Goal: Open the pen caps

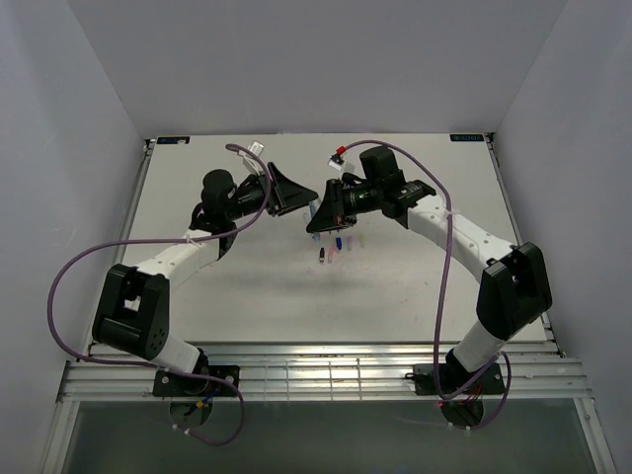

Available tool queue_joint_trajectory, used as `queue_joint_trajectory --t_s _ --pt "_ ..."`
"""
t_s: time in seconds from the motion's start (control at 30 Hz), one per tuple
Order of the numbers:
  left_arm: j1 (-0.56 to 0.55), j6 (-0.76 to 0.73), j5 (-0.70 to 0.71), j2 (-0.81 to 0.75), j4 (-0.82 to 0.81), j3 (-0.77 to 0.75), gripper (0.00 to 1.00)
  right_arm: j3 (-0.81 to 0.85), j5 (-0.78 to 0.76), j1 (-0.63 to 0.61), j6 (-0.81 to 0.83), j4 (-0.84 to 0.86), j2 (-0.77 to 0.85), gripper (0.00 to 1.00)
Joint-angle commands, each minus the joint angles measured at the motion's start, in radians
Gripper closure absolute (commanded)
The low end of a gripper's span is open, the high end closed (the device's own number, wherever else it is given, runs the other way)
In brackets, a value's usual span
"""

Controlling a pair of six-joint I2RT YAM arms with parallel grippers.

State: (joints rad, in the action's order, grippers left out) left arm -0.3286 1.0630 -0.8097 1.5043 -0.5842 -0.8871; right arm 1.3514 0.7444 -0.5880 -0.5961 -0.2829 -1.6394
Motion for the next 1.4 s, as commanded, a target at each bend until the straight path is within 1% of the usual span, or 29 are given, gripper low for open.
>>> queue_joint_trajectory --t_s 0.0,0.03,0.1,0.17,0.2,0.23,0.27,0.3,0.33,0.37,0.4,0.43,0.5,0.53,0.57,0.63,0.67,0.73,0.77,0.8,0.87,0.97,1.17,1.37 --pt "-0.004 -0.122 -0.050 -0.076 -0.016 -0.017 0.02 0.003 0.029 0.007 0.002 -0.016 0.059 0.92" --pt "-0.006 -0.139 -0.034 -0.114 0.000 -0.006 0.02 0.003 0.027 0.007 0.005 -0.025 0.075 0.92" --pt "-0.004 -0.236 0.012 -0.147 0.055 -0.007 0.02 0.000 0.010 0.007 0.013 -0.065 0.098 0.92" --pt "-0.004 -0.296 0.049 -0.180 0.168 -0.027 0.02 -0.021 -0.014 0.007 0.024 -0.085 0.118 0.92" --pt "-0.004 -0.352 0.090 -0.188 0.237 -0.076 0.02 -0.031 -0.023 0.007 0.030 -0.096 0.127 0.92" --pt "-0.004 -0.368 0.210 -0.190 0.406 -0.108 0.02 -0.040 -0.033 0.007 0.047 -0.126 0.141 0.92" --pt "-0.004 -0.364 0.293 -0.181 0.516 -0.146 0.02 -0.050 -0.045 0.007 0.056 -0.143 0.145 0.92" --pt "-0.004 -0.379 0.375 -0.164 0.644 -0.265 0.02 -0.054 -0.051 0.007 0.067 -0.162 0.151 0.92" --pt "-0.006 -0.403 0.432 -0.141 0.884 -0.338 0.02 -0.052 -0.057 0.007 0.091 -0.205 0.153 0.92" --pt "-0.004 -0.432 0.504 -0.110 0.991 -0.408 0.02 -0.051 -0.066 0.007 0.102 -0.222 0.154 0.92" --pt "-0.006 -0.480 0.504 -0.058 1.068 -0.467 0.02 -0.044 -0.065 0.007 0.111 -0.235 0.156 0.92" --pt "-0.007 -0.570 0.497 -0.046 1.157 -0.528 0.02 -0.041 -0.060 0.007 0.119 -0.249 0.159 0.92" --pt "-0.006 -0.629 0.405 -0.076 1.143 -0.510 0.02 -0.026 -0.030 0.007 0.137 -0.274 0.151 0.92" --pt "-0.003 -0.591 0.377 -0.088 1.111 -0.477 0.02 -0.020 -0.021 0.007 0.143 -0.285 0.150 0.92" --pt "0.002 -0.556 0.300 -0.098 1.082 -0.455 0.02 -0.015 -0.014 0.005 0.153 -0.295 0.148 0.92" --pt "0.005 -0.470 0.221 -0.099 0.990 -0.418 0.02 -0.008 -0.011 0.007 0.160 -0.294 0.147 0.92" --pt "0.005 -0.395 0.139 -0.087 0.938 -0.379 0.02 0.000 -0.014 0.007 0.162 -0.294 0.147 0.92" --pt "0.002 -0.341 0.092 -0.076 0.914 -0.354 0.03 0.008 -0.019 0.005 0.160 -0.292 0.142 0.92" --pt "0.000 -0.315 0.077 -0.073 0.909 -0.345 0.09 0.011 -0.016 0.007 0.160 -0.291 0.141 0.92" --pt "-0.001 -0.308 0.046 -0.072 0.899 -0.342 0.11 0.014 -0.017 0.007 0.160 -0.288 0.133 0.92" --pt "-0.004 -0.292 0.037 -0.081 0.896 -0.334 0.14 0.020 -0.014 0.007 0.159 -0.286 0.127 0.92" --pt "-0.009 -0.261 0.021 -0.095 0.882 -0.314 0.14 0.028 -0.011 0.007 0.154 -0.276 0.110 0.92" --pt "-0.027 -0.152 0.004 -0.142 0.776 -0.216 0.18 0.025 -0.002 0.007 0.125 -0.236 0.090 0.92" --pt "-0.066 -0.132 0.021 -0.124 0.761 -0.214 0.23 0.026 0.003 -0.004 0.098 -0.199 0.079 0.92"
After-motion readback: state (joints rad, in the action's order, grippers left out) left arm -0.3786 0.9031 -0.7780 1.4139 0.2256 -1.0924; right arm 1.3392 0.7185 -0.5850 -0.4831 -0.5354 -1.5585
